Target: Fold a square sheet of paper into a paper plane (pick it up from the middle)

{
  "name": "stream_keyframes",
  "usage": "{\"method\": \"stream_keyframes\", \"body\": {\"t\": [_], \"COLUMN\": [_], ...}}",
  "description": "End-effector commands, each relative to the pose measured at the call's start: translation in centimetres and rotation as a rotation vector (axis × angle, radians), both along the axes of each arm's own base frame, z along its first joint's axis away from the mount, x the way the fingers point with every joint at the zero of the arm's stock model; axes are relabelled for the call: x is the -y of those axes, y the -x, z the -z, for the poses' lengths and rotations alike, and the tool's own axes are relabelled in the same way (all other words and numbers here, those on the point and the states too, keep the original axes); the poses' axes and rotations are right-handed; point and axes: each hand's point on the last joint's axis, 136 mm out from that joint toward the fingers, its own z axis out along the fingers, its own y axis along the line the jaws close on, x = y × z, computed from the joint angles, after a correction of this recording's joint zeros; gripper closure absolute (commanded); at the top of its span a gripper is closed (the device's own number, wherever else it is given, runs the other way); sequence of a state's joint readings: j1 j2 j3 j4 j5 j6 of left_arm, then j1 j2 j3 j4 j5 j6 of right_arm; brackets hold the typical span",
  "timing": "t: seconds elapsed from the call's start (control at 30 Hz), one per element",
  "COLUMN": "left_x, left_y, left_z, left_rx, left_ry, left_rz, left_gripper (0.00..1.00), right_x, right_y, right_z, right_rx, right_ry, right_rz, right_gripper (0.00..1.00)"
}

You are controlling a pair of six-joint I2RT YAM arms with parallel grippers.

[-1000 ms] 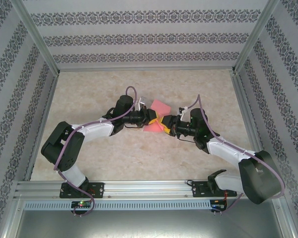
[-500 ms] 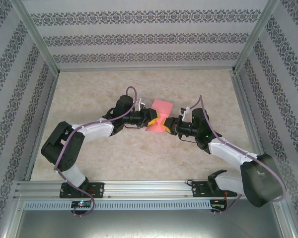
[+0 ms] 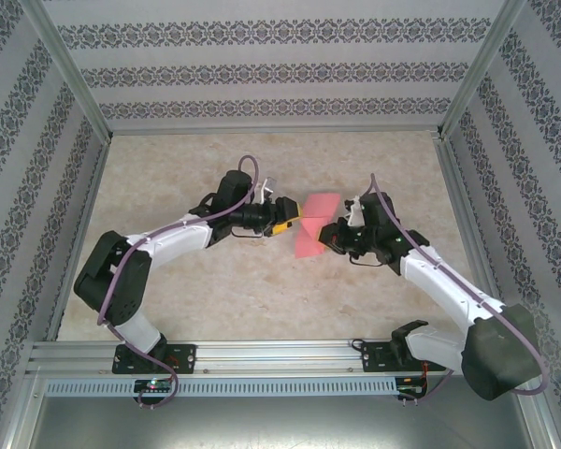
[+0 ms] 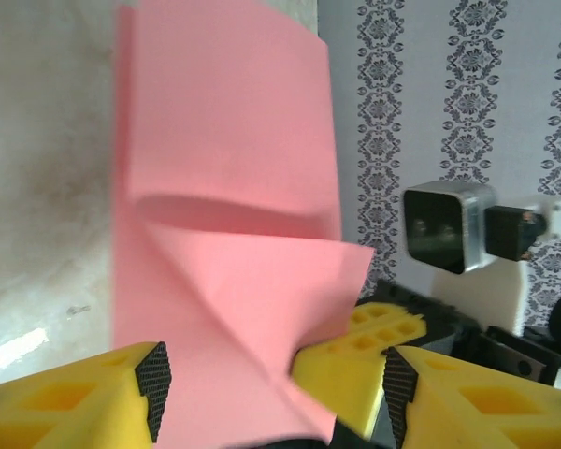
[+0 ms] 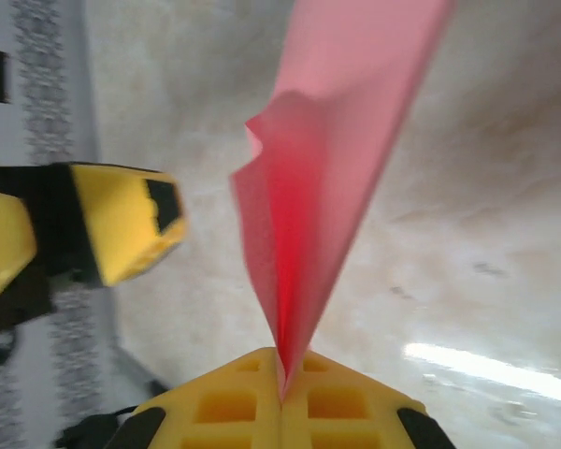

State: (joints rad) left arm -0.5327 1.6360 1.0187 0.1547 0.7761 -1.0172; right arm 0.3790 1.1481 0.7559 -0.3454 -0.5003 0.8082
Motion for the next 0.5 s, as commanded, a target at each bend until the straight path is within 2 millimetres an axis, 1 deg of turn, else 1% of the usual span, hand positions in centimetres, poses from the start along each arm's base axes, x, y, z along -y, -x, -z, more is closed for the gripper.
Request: {"method": "stream_keyframes", "body": {"t": [0.0,0.07,0.13,0.2,0.27,0.33,0.47], "left_x": [-2.3,-3.5,-4.6,-5.6,-6.7,-7.9,-11.1], "left_y": [-0.3,-0.4,-0.4,-0.4,-0.4,-0.3,0.2], "left_z": [-2.1,-2.2,-2.4,-2.8,-2.8,-2.7,-2.6], "left_rx": [0.084,0.091,0.093,0.103,0.099,0.092,0.083], "left_ry": [-0.062,-0.09,-0.098,-0.105,-0.116,-0.133,-0.177], "left_rz": [-0.004,-0.025,-0.042,-0.062,-0.08,-0.107,-0.169], "left_gripper": [0.32,0.3,0.3,0.29,0.28,0.28,0.28], "right_x": [5.3,7.4,9.1,10.1,10.4,10.3,8.7], "right_y": [2.6,2.7,2.6,2.5,2.1,1.8,1.5], "right_z": [2.3,1.7,0.7,0.1,-0.5,-1.0,0.0], "right_rx": [-0.018,-0.005,0.016,0.019,0.037,0.053,0.047], "right_ry": [0.459,0.656,0.846,0.979,1.092,1.19,1.336], "right_rz": [-0.09,-0.107,-0.123,-0.142,-0.159,-0.176,-0.252], "right_gripper": [1.0,1.0,1.0,1.0,1.0,1.0,1.0]}}
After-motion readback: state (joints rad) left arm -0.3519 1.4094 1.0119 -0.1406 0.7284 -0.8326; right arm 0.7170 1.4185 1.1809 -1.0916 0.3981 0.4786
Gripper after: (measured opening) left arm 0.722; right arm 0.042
